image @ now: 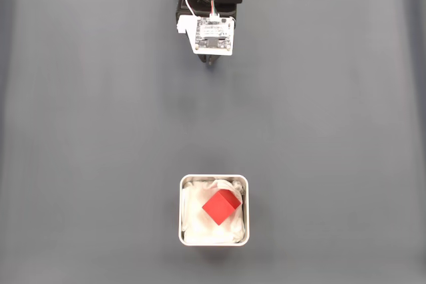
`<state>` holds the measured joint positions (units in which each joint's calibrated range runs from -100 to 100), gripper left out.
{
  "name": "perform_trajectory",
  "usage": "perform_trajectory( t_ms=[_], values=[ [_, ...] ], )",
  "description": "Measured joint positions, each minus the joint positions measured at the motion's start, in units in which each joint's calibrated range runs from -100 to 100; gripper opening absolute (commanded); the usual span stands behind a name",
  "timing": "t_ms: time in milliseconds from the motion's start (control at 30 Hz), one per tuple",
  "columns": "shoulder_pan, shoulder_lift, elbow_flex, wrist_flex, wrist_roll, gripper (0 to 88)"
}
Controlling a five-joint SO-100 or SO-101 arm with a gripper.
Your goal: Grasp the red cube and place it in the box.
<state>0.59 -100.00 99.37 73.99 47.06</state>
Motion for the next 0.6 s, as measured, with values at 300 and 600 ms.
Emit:
perform_trajectory(
  t_ms=[300,600],
  values=[
    [0.00,0.00,0.00,0.64,1.76,0.0],
    [0.00,0.00,0.00,0.64,1.95,0.0]
  ],
)
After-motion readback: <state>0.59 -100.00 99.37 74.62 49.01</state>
